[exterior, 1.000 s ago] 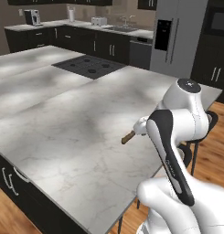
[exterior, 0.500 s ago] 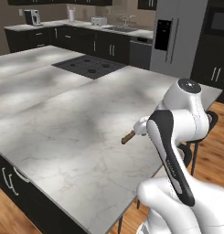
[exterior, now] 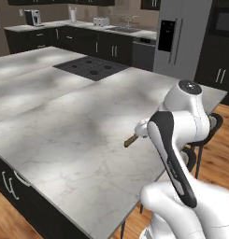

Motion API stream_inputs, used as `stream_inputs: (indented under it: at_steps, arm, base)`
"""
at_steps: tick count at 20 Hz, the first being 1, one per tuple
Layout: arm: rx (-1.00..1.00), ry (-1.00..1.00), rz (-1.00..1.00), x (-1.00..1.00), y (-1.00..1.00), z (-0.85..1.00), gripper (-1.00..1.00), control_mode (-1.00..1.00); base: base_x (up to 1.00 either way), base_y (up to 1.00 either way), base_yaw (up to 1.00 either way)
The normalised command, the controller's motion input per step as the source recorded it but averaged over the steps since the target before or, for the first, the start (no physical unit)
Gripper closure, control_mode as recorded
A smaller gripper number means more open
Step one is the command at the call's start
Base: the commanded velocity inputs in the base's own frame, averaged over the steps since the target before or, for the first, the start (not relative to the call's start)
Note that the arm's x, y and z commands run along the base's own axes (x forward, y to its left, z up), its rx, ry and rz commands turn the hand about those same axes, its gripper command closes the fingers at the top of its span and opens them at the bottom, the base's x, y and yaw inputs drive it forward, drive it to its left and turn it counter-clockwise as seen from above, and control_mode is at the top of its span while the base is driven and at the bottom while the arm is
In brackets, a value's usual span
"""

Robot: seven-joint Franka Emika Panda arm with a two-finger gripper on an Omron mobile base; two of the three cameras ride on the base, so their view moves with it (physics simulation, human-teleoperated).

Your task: Pick up the metallic utensils from the counter and place them in the open drawer. Make sure not to pick up any wooden utensils.

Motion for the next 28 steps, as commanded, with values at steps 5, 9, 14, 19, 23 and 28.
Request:
stream_inputs:
  at_steps: [5,9,14,19,23,28]
  arm:
    - [-0.09,0.51,-0.03,0.95,0.29,0.00,-1.00,-1.00]
    - [-0.09,0.68,-0.01,1.00,0.01,0.04,-1.00,-1.00]
    - [-0.06,0.60,-0.03,0.93,0.00,-0.04,-1.00,-1.00]
    - [0.00,0.19,-0.01,0.38,-0.04,-0.64,-1.00,-1.00]
    - [0.00,0.01,-0.08,0.38,0.00,-0.93,-1.00,-1.00]
    - [0.00,0.00,-0.23,0.31,0.00,-0.96,-1.00,-1.00]
  base:
    - [0.00,0.00,0.00]
    - [0.00,0.00,0.00]
    - [0.00,0.00,0.00]
    - [0.00,0.00,0.00]
    - [0.00,0.00,0.00]
    - [0.00,0.00,0.00]
